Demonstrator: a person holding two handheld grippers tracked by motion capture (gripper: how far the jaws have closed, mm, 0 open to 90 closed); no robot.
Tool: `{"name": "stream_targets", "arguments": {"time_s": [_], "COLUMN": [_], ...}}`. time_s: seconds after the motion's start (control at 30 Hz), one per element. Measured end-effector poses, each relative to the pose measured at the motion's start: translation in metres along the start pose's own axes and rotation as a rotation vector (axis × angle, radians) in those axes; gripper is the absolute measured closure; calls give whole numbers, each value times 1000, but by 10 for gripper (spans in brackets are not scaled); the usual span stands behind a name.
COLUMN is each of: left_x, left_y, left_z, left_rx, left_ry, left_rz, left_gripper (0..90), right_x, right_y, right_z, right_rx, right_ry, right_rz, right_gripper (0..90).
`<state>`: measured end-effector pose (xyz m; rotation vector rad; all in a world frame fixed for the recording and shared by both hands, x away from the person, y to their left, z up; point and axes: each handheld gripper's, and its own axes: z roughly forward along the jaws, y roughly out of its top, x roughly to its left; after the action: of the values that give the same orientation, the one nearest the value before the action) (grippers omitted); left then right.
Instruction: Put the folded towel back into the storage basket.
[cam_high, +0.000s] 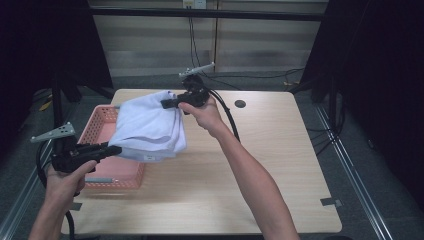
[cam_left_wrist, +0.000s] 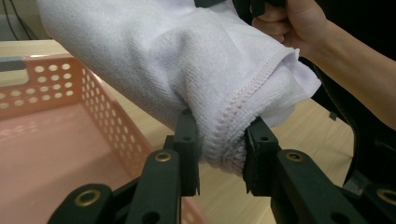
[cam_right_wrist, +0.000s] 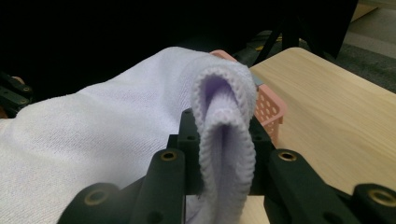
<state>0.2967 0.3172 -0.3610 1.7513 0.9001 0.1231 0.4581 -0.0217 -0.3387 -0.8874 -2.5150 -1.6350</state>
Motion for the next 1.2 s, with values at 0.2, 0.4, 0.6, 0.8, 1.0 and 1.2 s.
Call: {"name": "stream_targets", "arguments": {"time_s": [0.2,0.4,0.6,0.8,1.0,1.2], "left_x": [10,22,36,46,54,75], "left_y": [-2,-2,-6,-15,-20,-33], "left_z": [-11,-24,-41,-60,-73,-74], "left_rx": [2,-16,-30,-50,-37,-23], "left_ry": [10,59,91,120,163,206], "left_rz": [-19,-44,-72,-101,-118,-179], "left_gripper": [709,711,714,714,713,714], "right_x": [5,8,15,26,33,36], "right_y": [4,11,20,26,24,15], "right_z": [17,35,57,81,106,124], "right_rx": [18,23,27,20,38,32], "right_ry": [2,5,-3,15,15,-17], "right_rz": [4,10,17,-8,-8,22], "right_gripper": [749,750,751,752,752,752]}}
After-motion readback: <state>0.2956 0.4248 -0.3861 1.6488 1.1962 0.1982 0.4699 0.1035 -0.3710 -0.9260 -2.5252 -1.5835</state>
